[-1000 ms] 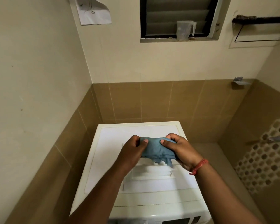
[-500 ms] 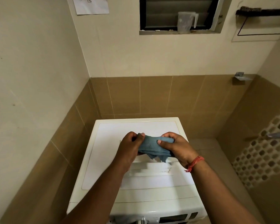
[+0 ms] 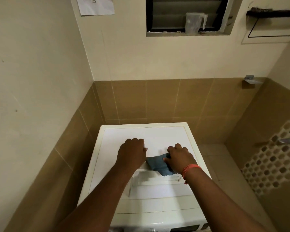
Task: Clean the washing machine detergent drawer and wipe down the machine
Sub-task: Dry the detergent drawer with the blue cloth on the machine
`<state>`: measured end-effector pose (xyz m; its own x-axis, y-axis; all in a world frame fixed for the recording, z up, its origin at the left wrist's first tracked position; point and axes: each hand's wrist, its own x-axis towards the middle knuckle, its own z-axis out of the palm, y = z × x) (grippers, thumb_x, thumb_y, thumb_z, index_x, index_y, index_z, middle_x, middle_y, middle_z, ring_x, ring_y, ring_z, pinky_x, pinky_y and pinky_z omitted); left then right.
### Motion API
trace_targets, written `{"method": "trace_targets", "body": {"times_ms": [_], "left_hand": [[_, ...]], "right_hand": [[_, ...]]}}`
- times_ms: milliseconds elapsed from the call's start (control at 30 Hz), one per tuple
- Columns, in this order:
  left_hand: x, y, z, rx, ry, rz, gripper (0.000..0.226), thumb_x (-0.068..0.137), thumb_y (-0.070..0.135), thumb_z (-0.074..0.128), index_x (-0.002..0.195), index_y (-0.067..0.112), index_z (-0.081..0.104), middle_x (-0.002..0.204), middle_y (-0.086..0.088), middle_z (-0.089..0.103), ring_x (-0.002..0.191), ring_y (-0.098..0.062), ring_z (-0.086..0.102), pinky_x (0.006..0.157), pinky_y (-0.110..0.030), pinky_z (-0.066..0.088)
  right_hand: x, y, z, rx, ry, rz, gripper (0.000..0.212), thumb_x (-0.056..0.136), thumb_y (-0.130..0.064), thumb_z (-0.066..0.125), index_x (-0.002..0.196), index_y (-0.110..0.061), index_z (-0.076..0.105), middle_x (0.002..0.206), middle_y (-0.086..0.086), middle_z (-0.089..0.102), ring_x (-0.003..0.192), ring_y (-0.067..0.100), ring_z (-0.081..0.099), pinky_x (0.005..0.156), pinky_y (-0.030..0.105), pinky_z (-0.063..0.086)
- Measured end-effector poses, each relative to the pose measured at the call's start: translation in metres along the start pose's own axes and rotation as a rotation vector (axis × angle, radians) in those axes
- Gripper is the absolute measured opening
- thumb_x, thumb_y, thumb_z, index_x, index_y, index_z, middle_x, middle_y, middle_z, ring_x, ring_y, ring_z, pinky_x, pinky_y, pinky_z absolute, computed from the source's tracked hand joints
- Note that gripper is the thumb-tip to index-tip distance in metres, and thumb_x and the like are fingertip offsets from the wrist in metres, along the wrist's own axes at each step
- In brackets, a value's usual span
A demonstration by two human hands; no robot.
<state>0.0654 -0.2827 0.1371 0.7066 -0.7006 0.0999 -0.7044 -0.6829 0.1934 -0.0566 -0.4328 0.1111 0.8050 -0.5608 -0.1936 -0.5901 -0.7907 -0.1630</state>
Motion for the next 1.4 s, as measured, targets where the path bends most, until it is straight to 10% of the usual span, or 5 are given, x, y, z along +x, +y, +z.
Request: {"method": "trace_targets", "body": {"times_ms": [400, 667, 1000, 1233, 1400], "left_hand": [[0.008, -0.017, 0.047, -0.273, -0.064, -0.258, 0.056, 0.103, 0.050, 0.027, 0.148, 0.019, 0.040, 0.160, -0.003, 0.029, 0.147, -0.024, 0.026, 0.121, -0.040, 0.022], [0.005, -0.017, 0.049, -0.176, -0.016, -0.252, 0.057, 0.103, 0.048, 0.021, 0.144, 0.018, 0.046, 0.164, -0.004, 0.019, 0.151, -0.030, 0.013, 0.121, -0.048, 0.020], [0.004, -0.016, 0.045, -0.306, -0.010, -0.284, 0.076, 0.093, 0.058, 0.003, 0.146, 0.023, 0.044, 0.164, -0.001, 0.018, 0.152, -0.025, 0.009, 0.123, -0.049, 0.013], [0.003, -0.015, 0.045, -0.348, -0.014, -0.331, 0.076, 0.093, 0.057, 0.002, 0.145, 0.023, 0.046, 0.164, -0.004, 0.015, 0.152, -0.028, 0.006, 0.122, -0.051, 0.012], [0.001, -0.013, 0.040, -0.353, -0.012, -0.336, 0.090, 0.082, 0.063, -0.008, 0.147, 0.025, 0.043, 0.165, -0.002, 0.012, 0.152, -0.026, 0.004, 0.123, -0.051, 0.009]], "right_hand": [[-0.025, -0.074, 0.051, 0.042, 0.172, -0.357, 0.056, 0.101, -0.049, 0.026, 0.149, -0.019, 0.029, 0.150, 0.005, 0.039, 0.139, 0.026, 0.034, 0.117, 0.043, 0.024], [-0.034, -0.002, 0.051, -0.048, 0.144, -0.021, 0.057, 0.098, -0.059, 0.020, 0.146, -0.033, 0.035, 0.155, 0.010, 0.031, 0.144, 0.031, 0.023, 0.120, 0.044, 0.010], [-0.032, -0.062, 0.045, 0.079, 0.388, -0.400, 0.025, 0.094, -0.038, 0.048, 0.107, -0.023, 0.063, 0.089, 0.001, 0.065, 0.085, 0.025, 0.059, 0.084, 0.038, 0.048], [-0.028, 0.001, 0.051, -0.101, 0.193, -0.077, 0.049, 0.101, -0.045, 0.020, 0.139, -0.027, 0.044, 0.134, -0.004, 0.052, 0.127, 0.022, 0.042, 0.113, 0.037, 0.023], [-0.023, -0.076, 0.048, -0.003, 0.228, -0.325, 0.042, 0.099, -0.042, 0.026, 0.115, -0.022, 0.059, 0.103, 0.004, 0.063, 0.099, 0.028, 0.055, 0.095, 0.040, 0.036]]}}
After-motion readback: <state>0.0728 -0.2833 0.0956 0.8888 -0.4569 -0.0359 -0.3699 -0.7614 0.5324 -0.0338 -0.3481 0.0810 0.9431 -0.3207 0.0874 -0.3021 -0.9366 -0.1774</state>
